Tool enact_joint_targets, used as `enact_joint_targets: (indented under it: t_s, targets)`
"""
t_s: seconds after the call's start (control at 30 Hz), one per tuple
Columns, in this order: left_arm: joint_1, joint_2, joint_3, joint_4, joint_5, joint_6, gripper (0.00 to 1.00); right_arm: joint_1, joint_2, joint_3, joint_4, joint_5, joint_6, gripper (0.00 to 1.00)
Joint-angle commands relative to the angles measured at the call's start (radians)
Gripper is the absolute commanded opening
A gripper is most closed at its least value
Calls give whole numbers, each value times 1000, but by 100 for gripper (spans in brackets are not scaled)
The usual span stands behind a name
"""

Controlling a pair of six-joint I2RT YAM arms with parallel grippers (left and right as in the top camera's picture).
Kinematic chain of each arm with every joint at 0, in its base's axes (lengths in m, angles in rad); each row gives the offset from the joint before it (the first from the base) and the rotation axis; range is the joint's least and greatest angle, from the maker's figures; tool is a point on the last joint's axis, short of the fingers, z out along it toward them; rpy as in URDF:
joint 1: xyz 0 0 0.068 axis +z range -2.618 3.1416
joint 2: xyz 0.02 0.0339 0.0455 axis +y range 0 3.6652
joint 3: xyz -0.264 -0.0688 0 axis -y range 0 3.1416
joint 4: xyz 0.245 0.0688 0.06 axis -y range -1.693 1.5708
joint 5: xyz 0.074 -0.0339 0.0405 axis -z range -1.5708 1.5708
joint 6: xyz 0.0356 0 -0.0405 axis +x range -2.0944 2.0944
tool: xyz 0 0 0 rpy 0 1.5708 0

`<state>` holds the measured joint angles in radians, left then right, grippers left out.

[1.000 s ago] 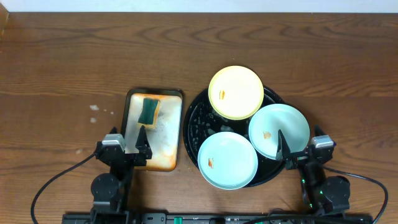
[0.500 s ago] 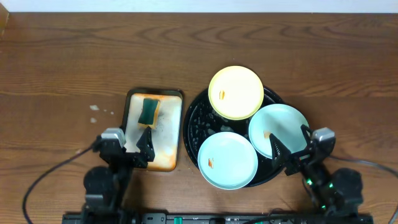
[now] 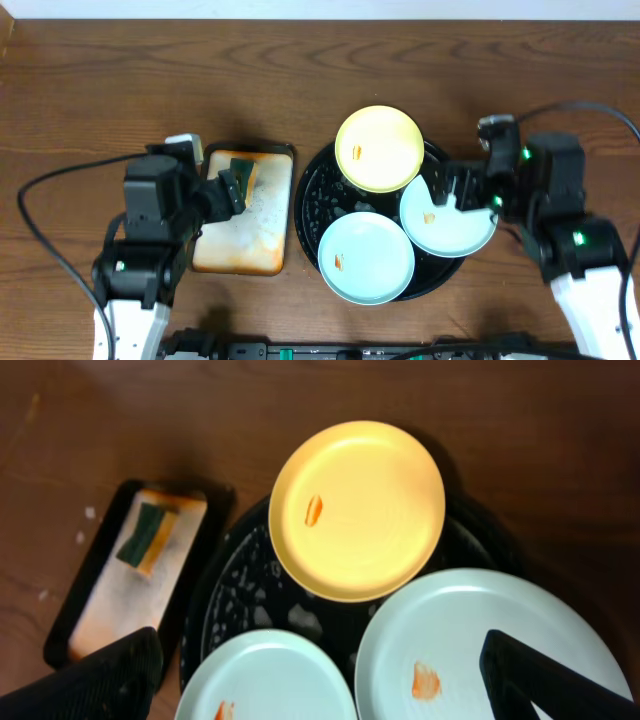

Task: Clean dirty plates on tray and stack at the side
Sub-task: 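Move the left gripper down onto the green sponge in the tray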

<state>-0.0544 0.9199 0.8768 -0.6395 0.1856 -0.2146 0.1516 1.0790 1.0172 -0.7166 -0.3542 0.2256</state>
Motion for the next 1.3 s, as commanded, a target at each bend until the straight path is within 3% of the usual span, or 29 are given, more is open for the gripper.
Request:
enact_joint_targets:
  t_s: [0.0,0.27,0.5,0.7,0.83,1.0,1.1,1.17,1.23,1.27]
  targets:
    - [-2,69,19,-25,16,-31,83,-8,103,76,-16,-25,-24,99]
    - [-2,241,68,-79,14,24,83,-19,164,77,-34,-3,-14,99]
    - [-2,381,123,-32,-110,26,83,-19,167,77,-3,14,-14,99]
    - [-8,535,122,-4,-145,34,77,-19,168,77,-24,14,-14,99]
    - [-31,654,122,43,-142,168,61,-19,168,77,-24,14,-13,99]
    - [-66,764,122,89,-142,215,50,-19,167,77,-26,13,-13,99]
    - [-72,820,122,96,-146,215,49,-19,168,77,-35,13,-13,99]
    - [-71,857,119,101,-168,214,34,-19,168,77,-39,13,-13,99]
    - [-71,892,119,99,-175,214,9,-19,167,77,-42,13,-13,99]
    - [-72,910,119,96,-172,210,8,-19,168,77,-48,14,-13,99]
